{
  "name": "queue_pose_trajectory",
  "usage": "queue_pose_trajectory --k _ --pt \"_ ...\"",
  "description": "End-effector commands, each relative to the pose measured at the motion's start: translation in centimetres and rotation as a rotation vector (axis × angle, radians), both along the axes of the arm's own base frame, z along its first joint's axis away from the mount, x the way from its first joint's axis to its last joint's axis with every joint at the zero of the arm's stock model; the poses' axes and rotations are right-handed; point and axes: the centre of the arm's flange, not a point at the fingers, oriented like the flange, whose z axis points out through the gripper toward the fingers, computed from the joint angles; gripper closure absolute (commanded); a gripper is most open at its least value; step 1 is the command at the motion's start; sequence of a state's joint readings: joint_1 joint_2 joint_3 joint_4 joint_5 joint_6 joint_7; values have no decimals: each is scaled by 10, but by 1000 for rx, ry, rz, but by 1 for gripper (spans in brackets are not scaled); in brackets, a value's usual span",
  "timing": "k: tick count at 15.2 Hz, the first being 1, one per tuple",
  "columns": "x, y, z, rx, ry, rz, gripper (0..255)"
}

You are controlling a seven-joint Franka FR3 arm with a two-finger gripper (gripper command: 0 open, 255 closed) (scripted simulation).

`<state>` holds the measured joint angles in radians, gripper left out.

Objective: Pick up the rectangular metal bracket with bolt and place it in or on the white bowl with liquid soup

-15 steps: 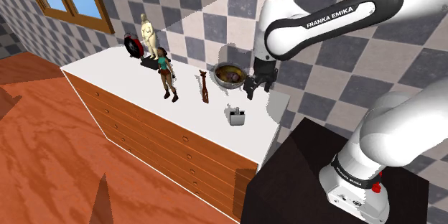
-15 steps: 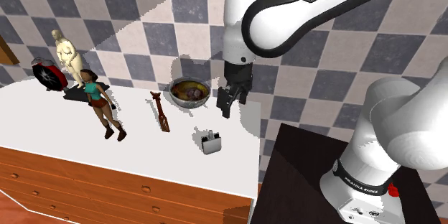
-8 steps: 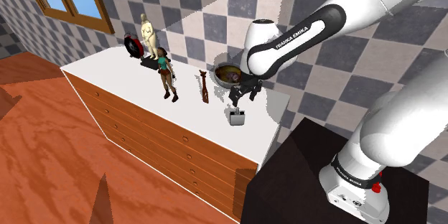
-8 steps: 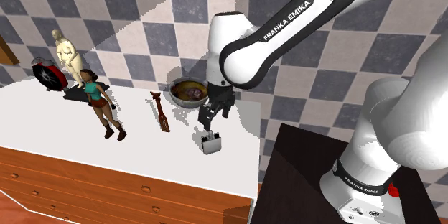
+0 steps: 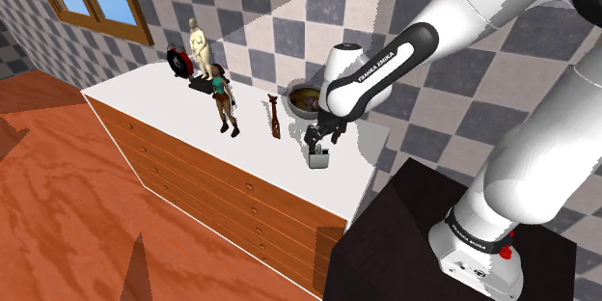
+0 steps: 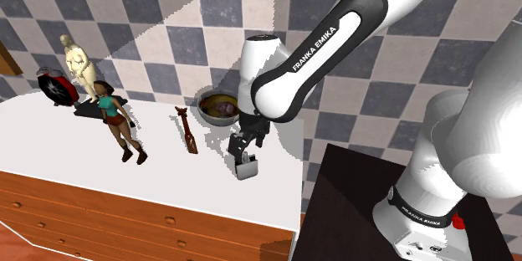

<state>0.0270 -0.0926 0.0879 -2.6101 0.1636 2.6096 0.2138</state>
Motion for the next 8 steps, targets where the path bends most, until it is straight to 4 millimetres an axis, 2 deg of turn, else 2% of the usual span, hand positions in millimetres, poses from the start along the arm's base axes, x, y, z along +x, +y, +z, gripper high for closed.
queue_pose_trajectory --k 1,7,8 --pt "0 0 -4 0 -1 0 0" --pt "0 0 -4 0 -1 0 0" --pt "0 0 -4 0 -1 0 255"
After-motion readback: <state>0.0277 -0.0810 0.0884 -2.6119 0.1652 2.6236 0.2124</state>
